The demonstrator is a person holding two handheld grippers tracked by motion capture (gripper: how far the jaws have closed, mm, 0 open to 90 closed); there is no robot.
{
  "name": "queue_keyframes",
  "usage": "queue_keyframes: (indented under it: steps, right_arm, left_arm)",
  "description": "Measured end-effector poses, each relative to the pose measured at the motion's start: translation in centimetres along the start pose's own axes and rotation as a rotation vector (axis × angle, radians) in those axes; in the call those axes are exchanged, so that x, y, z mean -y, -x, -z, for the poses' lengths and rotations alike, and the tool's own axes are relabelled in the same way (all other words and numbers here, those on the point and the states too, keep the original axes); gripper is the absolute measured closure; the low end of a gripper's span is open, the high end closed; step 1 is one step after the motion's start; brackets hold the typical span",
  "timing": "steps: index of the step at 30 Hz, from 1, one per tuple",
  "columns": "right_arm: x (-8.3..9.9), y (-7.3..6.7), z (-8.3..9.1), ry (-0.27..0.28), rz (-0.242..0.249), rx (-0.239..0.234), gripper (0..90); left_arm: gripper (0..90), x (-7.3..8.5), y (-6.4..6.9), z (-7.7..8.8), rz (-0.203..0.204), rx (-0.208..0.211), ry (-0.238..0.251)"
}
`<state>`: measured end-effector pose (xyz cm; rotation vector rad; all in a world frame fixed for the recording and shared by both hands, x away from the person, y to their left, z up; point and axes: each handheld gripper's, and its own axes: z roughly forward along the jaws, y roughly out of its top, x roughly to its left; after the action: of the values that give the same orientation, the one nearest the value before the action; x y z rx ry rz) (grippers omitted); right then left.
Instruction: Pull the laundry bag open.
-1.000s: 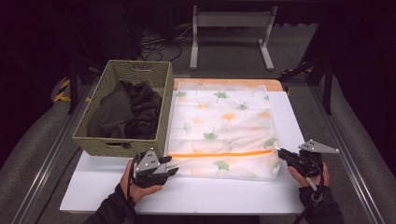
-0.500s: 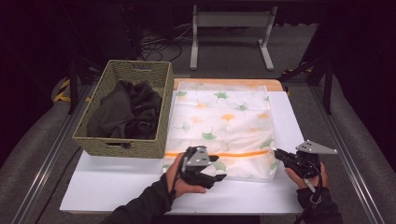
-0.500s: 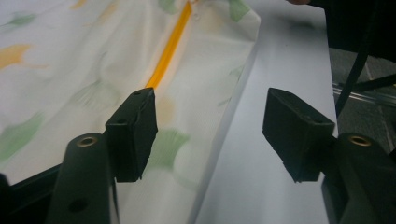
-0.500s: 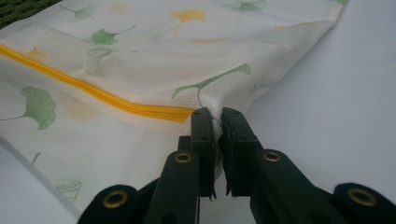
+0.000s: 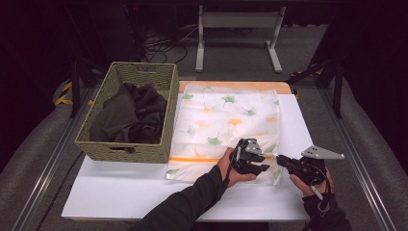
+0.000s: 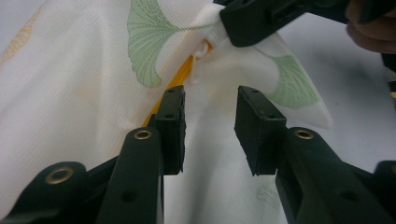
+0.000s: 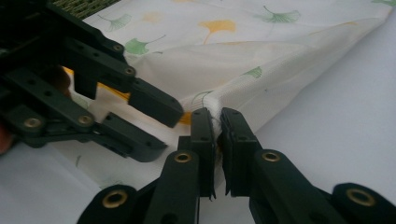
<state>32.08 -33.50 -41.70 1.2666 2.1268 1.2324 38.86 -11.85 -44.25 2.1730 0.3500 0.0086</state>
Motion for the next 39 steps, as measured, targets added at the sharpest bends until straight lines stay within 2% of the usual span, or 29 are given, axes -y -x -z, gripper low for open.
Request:
queue_keyframes:
  steps: [5,6,8,9,10,12,17,18,19,24,26,32,36,39]
  right_arm:
    - [0.02,-0.21,-0.20,-0.002,-0.003,-0.022,84.8]
    - [0.02,-0.26,-0.25,0.000,-0.006,-0.024,84.8]
    - [-0.03,-0.33,-0.28,0.004,-0.003,-0.030,84.7]
    - [-0.03,-0.33,-0.28,0.004,-0.003,-0.030,84.7]
    - [-0.06,-0.39,-0.27,0.004,-0.002,-0.029,84.7]
    - [-0.03,-0.41,-0.30,0.002,-0.006,-0.030,84.7]
    - [0.01,-0.52,-0.32,-0.002,0.001,-0.028,84.5]
    - [0.03,-0.52,-0.29,0.004,-0.003,-0.026,84.6]
    - [0.01,-0.52,-0.21,0.008,-0.003,-0.027,84.6]
    - [-0.01,-0.54,-0.18,0.012,-0.003,-0.030,84.6]
    - [0.01,-0.50,-0.15,0.014,-0.006,-0.030,84.6]
    - [0.03,-0.46,-0.15,0.016,-0.012,-0.042,84.7]
    - [0.04,-0.33,-0.03,0.026,-0.023,-0.060,84.5]
    - [0.00,-0.22,0.12,0.032,-0.028,-0.069,84.5]
  left_arm:
    - [66.0,-0.27,-0.17,-0.57,0.027,-0.024,0.010]
    - [66.8,-0.28,-0.25,-0.61,0.021,-0.036,0.020]
    - [70.2,-0.14,-0.44,-0.55,0.044,-0.025,0.050]
    - [74.6,-0.14,-0.44,-0.55,0.044,-0.025,0.050]
    - [74.6,-0.05,-0.51,-0.55,0.049,-0.031,0.052]
    - [80.3,0.14,-0.73,-0.59,0.068,-0.020,0.057]
    - [83.9,0.20,-0.47,-0.64,0.052,-0.014,0.047]
    - [88.7,0.26,-0.42,-0.65,0.053,-0.008,0.054]
    - [89.3,0.26,-0.42,-0.65,0.053,-0.008,0.054]
    - [89.3,0.29,-0.60,-0.58,0.048,0.010,0.065]
    - [89.3,0.55,-0.60,-0.56,0.065,0.015,0.075]
    - [89.3,0.49,-0.49,-0.67,0.049,0.012,0.079]
    - [77.8,0.43,-0.42,-0.93,0.047,0.000,0.083]
    - [76.2,0.32,-0.30,-0.94,0.040,-0.004,0.092]
